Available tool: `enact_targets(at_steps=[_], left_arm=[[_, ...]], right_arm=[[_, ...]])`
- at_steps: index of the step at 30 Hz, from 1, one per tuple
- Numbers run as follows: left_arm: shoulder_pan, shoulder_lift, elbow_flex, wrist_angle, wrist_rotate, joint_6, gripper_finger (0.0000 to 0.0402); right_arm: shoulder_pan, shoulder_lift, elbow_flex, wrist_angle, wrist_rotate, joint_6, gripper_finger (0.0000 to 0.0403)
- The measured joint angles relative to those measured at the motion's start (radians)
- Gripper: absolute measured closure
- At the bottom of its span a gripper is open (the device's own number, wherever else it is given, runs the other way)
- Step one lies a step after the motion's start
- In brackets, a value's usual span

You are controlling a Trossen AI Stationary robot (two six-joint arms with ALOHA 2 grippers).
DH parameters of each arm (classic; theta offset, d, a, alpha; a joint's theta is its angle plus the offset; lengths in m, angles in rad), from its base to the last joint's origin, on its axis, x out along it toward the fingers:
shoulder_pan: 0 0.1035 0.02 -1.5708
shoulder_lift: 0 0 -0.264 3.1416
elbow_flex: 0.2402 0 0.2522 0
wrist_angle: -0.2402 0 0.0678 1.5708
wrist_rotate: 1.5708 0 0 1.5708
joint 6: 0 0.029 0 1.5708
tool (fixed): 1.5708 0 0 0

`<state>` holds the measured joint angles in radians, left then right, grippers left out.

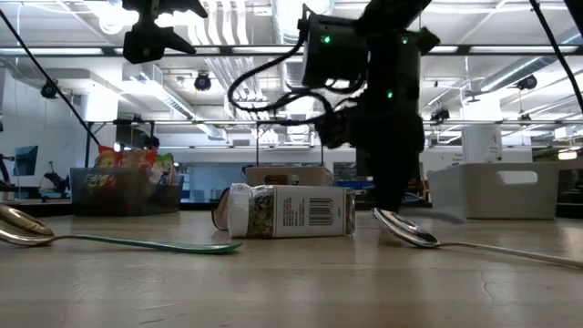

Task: Pick & Place Food Item
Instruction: Put the light blue spoon into the right gray bin

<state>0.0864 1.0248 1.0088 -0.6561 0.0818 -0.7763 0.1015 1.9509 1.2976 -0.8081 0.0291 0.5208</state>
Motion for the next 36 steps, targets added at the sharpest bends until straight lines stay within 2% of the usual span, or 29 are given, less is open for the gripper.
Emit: enact_targets(at_steps=[10,17,24,31,36], left_arm=[[0.000,0.000,0.000,0.000,-0.002,0.002,0.0149],[0.000,0.000,0.000,0.000,-0.011,0.007,0.0149],[0.000,0.000,0.000,-0.004,-0.011,0.018,0.0149],[0.000,0.000,0.000,-0.019,-0.011,0.021,0.0149],[0.000,0.000,0.000,-0.025,-0.021,0.021,0.0149]], right_arm=[[-0.035,-0.233,0.004,-0.127,0.126,0.019,0.0374],[-0.108,-0.399,0.002,-0.191,0.233,0.095,0.0374],[-0.208,-0.520,-0.021,-0.364,0.303,0.154,0.0374],[-0.312,-0.675,-0.198,-0.375,0.267,0.195,0.0374],[-0.369,-0.812,-0.351,-0.251,0.202,0.233,0.0374]])
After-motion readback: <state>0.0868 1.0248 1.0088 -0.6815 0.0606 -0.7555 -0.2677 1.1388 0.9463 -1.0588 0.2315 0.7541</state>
